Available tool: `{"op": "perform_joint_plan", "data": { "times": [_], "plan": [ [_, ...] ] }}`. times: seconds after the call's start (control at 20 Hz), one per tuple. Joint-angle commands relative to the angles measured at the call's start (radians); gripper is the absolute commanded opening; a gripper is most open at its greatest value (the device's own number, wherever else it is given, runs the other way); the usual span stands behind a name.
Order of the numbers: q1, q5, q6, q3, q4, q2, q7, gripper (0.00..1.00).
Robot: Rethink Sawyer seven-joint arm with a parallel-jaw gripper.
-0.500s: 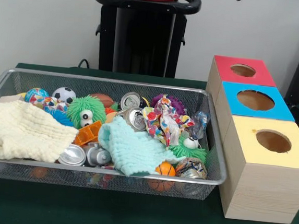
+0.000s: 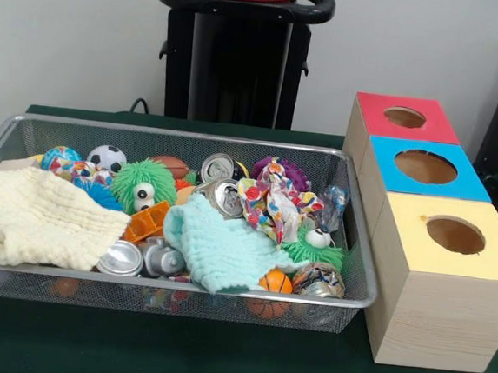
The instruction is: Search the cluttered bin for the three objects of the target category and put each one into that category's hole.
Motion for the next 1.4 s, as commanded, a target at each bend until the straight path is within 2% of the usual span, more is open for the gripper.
{"op": "perform_joint_plan", "data": {
  "times": [0.05,0.2,0.45,0.85,1.05,1.4],
  "plan": [
    [-0.019,0.027,-0.016,-0.083,0.165,-0.059,0.205,1.00],
    [-0.012,0.019,-0.034,-0.070,0.133,-0.022,0.235,1.00],
    [-0.062,0.072,-0.093,-0.003,0.093,0.075,0.205,1.00],
    [-0.053,0.078,-0.077,0.031,-0.092,0.225,0.256,1.00],
    [-0.042,0.072,-0.027,0.029,-0.193,0.276,0.264,1.00],
    [-0.026,0.078,-0.011,0.028,-0.300,0.342,0.270,1.00]
  ]
}}
